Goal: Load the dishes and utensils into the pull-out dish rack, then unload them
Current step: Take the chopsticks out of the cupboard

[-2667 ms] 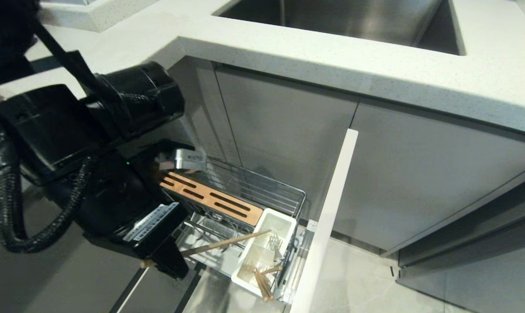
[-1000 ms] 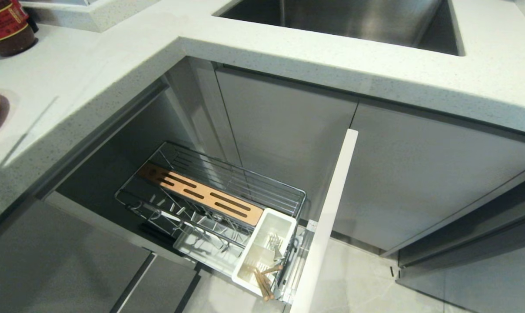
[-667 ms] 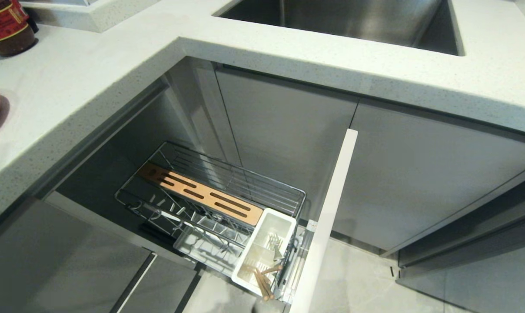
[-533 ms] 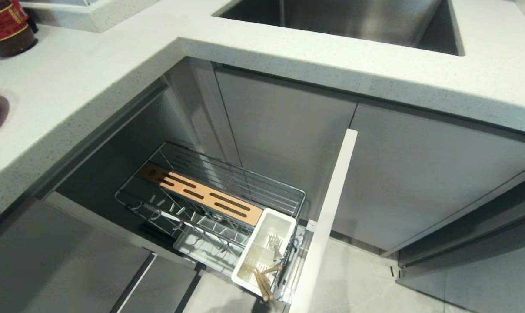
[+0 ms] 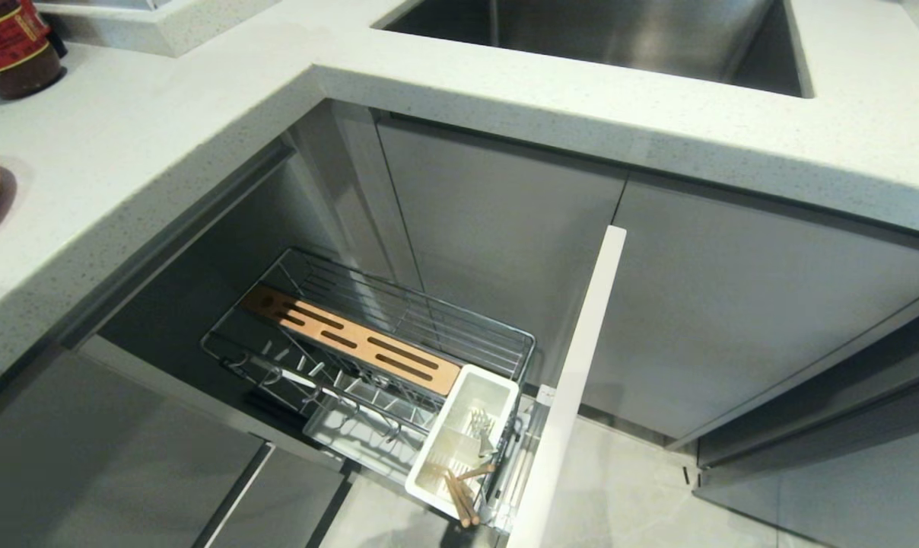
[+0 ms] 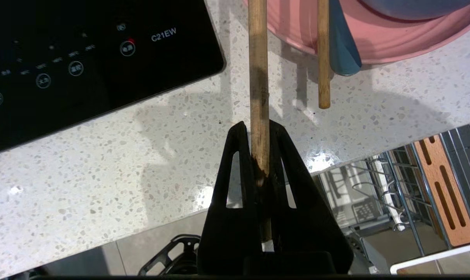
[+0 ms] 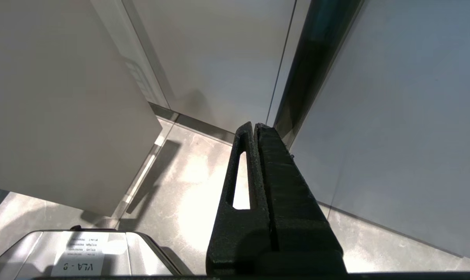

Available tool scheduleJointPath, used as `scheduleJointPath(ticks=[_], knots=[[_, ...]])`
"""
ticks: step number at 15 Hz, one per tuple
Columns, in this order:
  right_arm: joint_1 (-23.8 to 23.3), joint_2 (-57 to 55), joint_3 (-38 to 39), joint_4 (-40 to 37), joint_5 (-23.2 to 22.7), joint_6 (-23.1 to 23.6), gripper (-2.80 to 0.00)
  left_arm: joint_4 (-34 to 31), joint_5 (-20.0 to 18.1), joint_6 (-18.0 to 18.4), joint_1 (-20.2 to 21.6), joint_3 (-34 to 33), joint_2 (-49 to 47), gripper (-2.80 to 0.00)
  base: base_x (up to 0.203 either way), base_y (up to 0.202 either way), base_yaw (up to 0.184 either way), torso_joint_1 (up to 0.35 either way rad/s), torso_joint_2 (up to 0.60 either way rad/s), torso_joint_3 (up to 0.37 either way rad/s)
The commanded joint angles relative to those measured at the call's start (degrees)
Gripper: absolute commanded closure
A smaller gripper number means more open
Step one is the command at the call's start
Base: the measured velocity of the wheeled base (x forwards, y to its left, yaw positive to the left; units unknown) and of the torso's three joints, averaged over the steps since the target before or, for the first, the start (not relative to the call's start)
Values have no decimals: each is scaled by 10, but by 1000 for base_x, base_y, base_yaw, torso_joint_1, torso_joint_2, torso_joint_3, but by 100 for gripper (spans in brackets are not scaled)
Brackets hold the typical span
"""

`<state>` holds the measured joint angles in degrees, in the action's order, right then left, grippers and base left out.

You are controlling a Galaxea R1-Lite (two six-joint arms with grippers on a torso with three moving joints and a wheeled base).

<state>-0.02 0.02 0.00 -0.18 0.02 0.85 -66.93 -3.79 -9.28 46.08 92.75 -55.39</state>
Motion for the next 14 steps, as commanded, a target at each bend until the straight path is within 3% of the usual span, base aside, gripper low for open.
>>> scheduleJointPath(ticks=[1, 4, 14], knots=[[0, 0, 0, 0, 0, 0, 0, -1, -4, 0, 1, -7, -20, 0, 0, 0, 0, 0, 0, 0], [0, 0, 0, 0, 0, 1, 0, 47, -9, -1, -8, -28, -42, 0, 0, 0, 0, 0, 0, 0], [0, 0, 0, 0, 0, 0, 0, 92, -43, -1, -51, -28, -89, 0, 0, 0, 0, 0, 0, 0]])
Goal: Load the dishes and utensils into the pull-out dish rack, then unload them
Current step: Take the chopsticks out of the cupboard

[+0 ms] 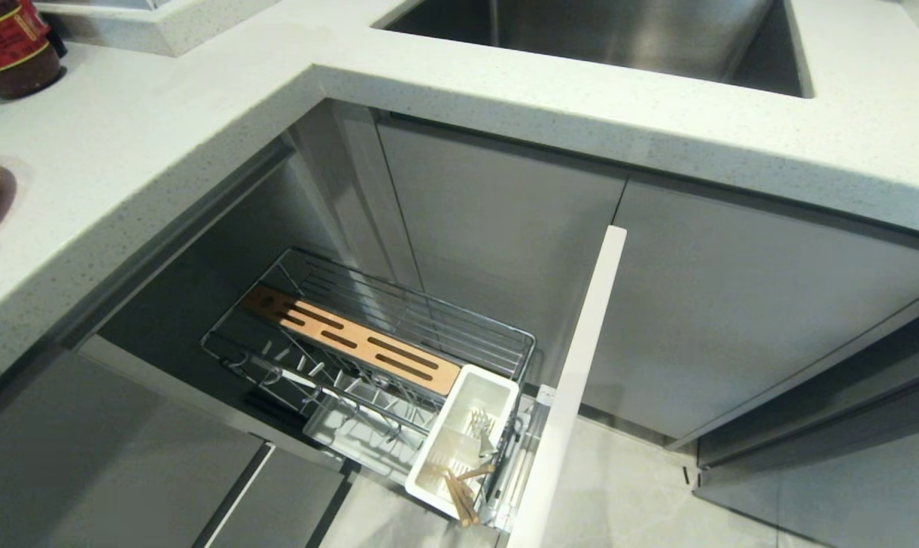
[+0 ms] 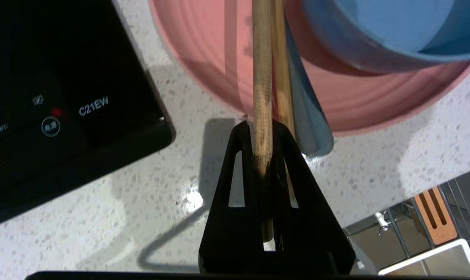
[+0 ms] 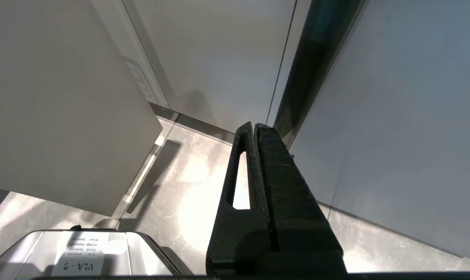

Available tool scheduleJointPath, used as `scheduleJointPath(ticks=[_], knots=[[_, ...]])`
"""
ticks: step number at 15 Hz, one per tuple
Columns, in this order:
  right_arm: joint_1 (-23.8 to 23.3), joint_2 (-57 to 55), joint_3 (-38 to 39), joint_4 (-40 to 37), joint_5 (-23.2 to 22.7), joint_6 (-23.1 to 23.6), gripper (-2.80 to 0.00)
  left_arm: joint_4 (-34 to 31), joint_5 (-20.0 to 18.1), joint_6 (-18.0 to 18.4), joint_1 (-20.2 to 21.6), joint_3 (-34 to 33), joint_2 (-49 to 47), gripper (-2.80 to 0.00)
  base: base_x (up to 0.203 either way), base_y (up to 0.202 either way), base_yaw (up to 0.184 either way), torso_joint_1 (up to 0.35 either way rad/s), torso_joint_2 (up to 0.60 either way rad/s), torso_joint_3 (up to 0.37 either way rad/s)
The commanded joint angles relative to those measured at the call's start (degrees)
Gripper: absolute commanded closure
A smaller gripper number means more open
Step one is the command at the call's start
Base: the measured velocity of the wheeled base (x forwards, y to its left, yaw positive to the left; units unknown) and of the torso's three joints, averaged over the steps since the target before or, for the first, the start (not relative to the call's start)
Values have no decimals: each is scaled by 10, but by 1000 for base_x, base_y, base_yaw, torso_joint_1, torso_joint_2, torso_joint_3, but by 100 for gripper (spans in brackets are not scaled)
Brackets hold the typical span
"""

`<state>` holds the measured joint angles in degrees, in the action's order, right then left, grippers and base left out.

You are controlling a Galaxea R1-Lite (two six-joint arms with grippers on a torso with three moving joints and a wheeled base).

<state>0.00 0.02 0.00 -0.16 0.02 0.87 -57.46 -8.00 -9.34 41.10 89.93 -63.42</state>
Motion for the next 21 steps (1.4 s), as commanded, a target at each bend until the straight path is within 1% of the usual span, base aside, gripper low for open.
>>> scheduleJointPath(ticks=[1, 11, 21], knots=[[0, 0, 0, 0, 1, 0, 0, 1, -1, 0, -1, 1, -10, 0, 0, 0, 0, 0, 0, 0], [0, 0, 0, 0, 0, 0, 0, 24, -6, 0, -1, 0, -38, 0, 0, 0, 0, 0, 0, 0], [0, 0, 0, 0, 0, 0, 0, 24, -7, 0, 0, -1, -45, 0, 0, 0, 0, 0, 0, 0]])
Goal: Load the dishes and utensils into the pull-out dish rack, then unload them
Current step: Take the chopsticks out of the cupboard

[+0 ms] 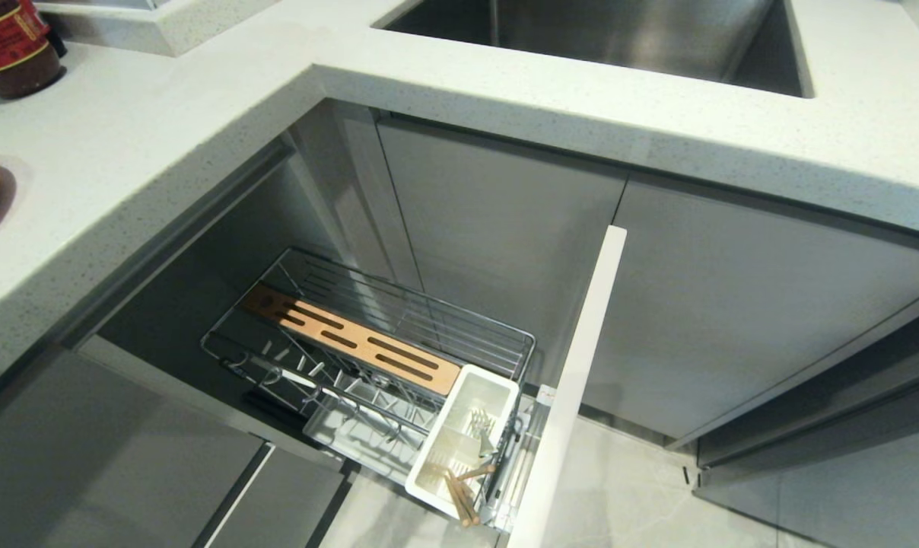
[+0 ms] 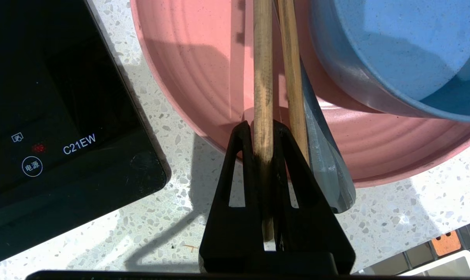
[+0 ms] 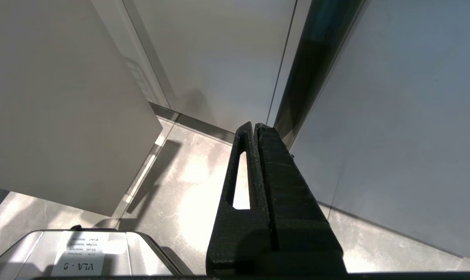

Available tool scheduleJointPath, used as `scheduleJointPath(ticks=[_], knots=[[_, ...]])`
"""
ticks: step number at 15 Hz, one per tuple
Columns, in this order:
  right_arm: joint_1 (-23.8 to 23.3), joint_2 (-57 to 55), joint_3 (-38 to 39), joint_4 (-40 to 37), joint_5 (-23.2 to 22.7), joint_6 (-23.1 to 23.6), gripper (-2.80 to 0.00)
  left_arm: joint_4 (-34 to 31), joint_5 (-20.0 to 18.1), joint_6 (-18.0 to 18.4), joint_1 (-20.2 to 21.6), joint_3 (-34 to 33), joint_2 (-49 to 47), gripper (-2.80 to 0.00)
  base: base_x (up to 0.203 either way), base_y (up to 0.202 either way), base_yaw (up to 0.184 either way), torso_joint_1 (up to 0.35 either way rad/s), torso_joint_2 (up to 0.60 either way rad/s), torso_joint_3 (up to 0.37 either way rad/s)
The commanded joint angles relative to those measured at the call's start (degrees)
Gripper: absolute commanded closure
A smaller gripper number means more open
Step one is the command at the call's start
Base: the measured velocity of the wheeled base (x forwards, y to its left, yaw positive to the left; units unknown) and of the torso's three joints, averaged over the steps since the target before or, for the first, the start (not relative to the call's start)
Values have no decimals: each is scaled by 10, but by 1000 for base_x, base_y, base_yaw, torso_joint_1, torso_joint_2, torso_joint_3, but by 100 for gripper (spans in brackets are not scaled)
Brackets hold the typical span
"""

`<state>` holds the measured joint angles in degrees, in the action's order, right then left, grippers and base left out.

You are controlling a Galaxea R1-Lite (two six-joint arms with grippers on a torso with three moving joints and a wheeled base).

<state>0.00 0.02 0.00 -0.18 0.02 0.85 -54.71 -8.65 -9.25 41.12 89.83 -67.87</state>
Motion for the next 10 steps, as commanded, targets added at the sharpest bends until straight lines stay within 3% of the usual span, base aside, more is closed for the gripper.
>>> scheduleJointPath(ticks=[1, 5, 6, 10], knots=[[0, 0, 0, 0, 0, 0, 0, -3, -1, -1, 0, 0, -1, 0, 0, 0, 0, 0, 0, 0], [-1, 0, 0, 0, 0, 0, 0, -3, 0, -1, 1, 0, -1, 0, 0, 0, 0, 0, 0, 0], [0, 0, 0, 0, 0, 0, 0, -3, 0, -1, 1, 0, -1, -280, 0, 0, 0, 0, 0, 0], [0, 0, 0, 0, 0, 0, 0, -3, 0, -1, 1, 0, 1, -280, 0, 0, 0, 0, 0, 0]])
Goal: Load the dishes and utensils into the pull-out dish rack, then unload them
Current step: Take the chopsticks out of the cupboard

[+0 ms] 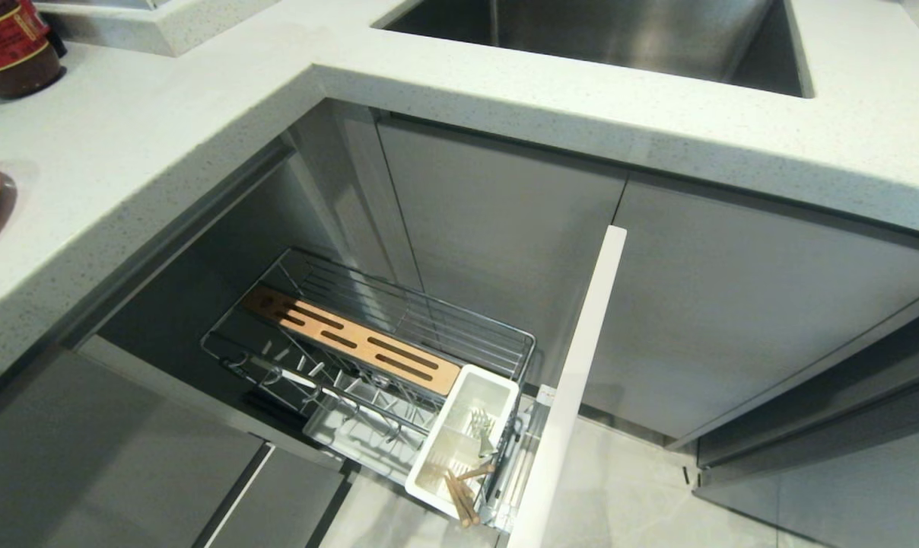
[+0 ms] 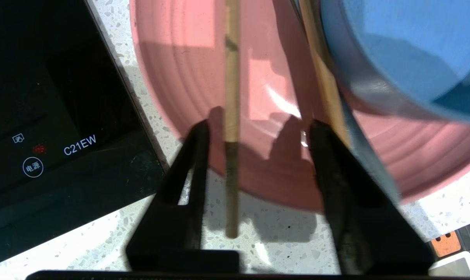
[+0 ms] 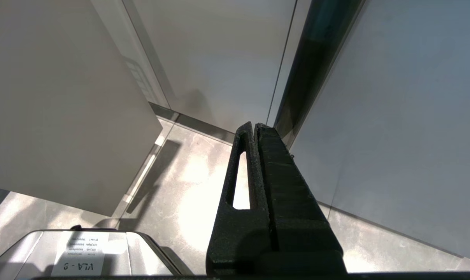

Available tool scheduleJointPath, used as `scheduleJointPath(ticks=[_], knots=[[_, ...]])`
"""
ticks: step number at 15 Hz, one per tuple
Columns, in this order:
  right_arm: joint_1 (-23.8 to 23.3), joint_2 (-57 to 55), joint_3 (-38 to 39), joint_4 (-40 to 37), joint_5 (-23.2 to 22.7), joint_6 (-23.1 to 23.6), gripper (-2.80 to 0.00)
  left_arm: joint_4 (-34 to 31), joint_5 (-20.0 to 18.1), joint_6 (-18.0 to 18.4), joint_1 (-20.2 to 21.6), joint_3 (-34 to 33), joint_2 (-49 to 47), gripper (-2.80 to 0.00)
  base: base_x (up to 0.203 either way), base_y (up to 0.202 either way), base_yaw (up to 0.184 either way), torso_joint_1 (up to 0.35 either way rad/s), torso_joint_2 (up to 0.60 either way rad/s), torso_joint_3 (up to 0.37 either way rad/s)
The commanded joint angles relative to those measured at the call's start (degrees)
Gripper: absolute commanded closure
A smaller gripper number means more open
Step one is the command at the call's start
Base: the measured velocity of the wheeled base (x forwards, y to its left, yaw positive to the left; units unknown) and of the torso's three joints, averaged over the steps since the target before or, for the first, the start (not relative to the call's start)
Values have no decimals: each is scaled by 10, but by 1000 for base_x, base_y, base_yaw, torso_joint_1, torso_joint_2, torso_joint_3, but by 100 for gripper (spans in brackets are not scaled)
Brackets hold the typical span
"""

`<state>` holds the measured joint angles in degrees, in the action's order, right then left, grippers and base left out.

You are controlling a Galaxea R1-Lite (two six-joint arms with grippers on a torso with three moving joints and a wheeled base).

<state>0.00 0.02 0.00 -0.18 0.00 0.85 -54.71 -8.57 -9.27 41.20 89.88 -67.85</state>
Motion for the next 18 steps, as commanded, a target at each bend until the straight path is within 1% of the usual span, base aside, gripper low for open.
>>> scheduleJointPath(ticks=[1, 7, 9, 12, 13, 14, 15, 16, 17, 18], knots=[[0, 0, 0, 0, 0, 0, 0, -3, 0, -1, 0, 0, 2, -280, 0, 0, 0, 0, 0, 0], [0, 0, 0, 0, 1, 0, 0, 8, 5, -3, 3, 19, 16, -280, 0, 0, 0, 0, 0, 0], [0, 0, 0, 0, 0, 0, 0, 10, 16, -4, 5, 30, 23, -280, 0, 0, 0, 0, 0, 0], [0, 0, 0, 0, 0, 1, 0, 17, 23, -5, 7, 70, 37, -280, 0, 0, 0, 0, 0, 0], [0, 0, 0, 0, 0, 0, 0, 36, 28, -6, 4, 86, 42, -280, 0, 0, 0, 0, 0, 0], [0, 0, 0, 0, 0, 0, 0, 63, 39, -7, 2, 99, 43, 0, 0, 0, 0, 0, 0, 0], [0, 0, 0, 0, 0, 0, 0, 94, 49, -7, -4, 114, 43, 0, 0, 0, 0, 0, 0, 0], [0, 0, 0, 0, 0, 0, 0, 123, 55, -7, -20, 128, 43, 0, 0, 0, 0, 0, 0, 0], [0, 0, 0, 0, 0, 0, 0, 143, 58, -7, -33, 143, 41, 0, 0, 0, 0, 0, 0, 0], [0, 0, 0, 0, 0, 0, 0, 154, 57, -11, -55, 159, 36, 0, 0, 0, 0, 0, 0, 0]])
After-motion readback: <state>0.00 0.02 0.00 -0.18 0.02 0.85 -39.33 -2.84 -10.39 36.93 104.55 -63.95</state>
